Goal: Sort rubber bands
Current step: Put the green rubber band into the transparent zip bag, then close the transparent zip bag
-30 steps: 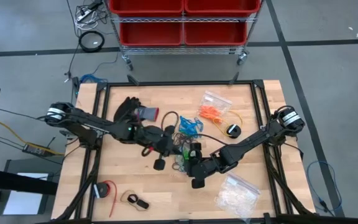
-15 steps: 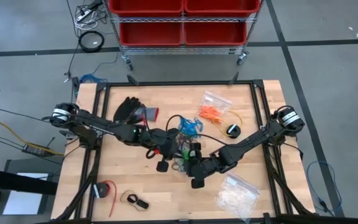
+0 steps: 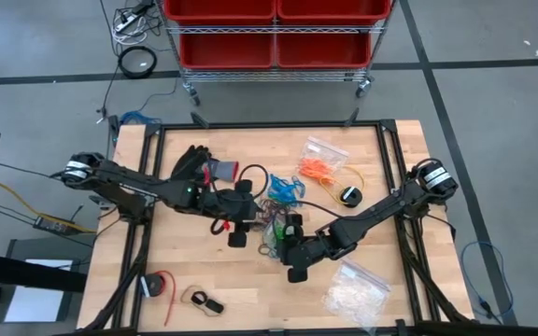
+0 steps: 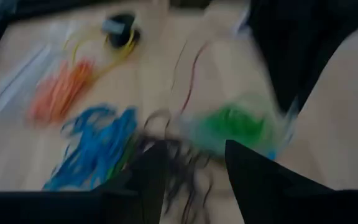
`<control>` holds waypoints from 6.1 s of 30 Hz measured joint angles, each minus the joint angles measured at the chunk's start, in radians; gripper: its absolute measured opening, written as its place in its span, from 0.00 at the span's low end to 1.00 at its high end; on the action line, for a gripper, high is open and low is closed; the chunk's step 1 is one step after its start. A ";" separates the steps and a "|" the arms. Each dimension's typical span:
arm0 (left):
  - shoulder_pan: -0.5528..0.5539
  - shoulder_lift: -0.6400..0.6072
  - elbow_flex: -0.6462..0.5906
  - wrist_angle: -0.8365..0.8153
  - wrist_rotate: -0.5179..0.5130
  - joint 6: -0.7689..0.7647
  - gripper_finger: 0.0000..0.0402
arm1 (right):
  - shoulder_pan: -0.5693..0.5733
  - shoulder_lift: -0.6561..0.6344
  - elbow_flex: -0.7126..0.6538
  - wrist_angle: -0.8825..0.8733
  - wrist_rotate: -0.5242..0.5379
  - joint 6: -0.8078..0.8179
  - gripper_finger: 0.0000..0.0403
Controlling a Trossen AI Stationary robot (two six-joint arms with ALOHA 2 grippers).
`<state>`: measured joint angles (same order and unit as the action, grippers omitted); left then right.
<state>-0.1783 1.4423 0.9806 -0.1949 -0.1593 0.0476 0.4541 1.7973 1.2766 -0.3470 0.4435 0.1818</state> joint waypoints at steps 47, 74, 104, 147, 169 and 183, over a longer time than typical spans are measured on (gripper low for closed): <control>0.128 0.344 -0.324 0.473 -0.242 -0.328 0.08 | -0.005 0.001 -0.011 0.036 0.000 0.001 0.00; -0.036 -0.102 -0.330 0.552 -0.130 -0.170 0.00 | -0.005 0.001 -0.011 0.039 -0.002 -0.001 0.00; -0.106 0.175 -0.033 0.361 -0.082 -0.025 0.03 | -0.005 0.001 -0.011 0.047 -0.001 -0.001 0.00; -0.073 0.018 -0.146 0.247 0.160 0.181 0.34 | 0.124 -0.001 0.061 -0.053 -0.169 0.056 0.00; 0.074 0.041 -0.265 0.595 0.475 0.131 0.34 | 0.107 -0.001 0.064 -0.172 -0.178 0.178 0.00; 0.074 0.203 -0.265 0.734 0.473 0.075 0.34 | 0.116 -0.001 0.063 -0.280 -0.096 0.286 0.16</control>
<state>-0.1043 1.6453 0.7158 0.5395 0.3135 0.1228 0.5697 1.7966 1.3399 -0.6266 0.3474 0.4678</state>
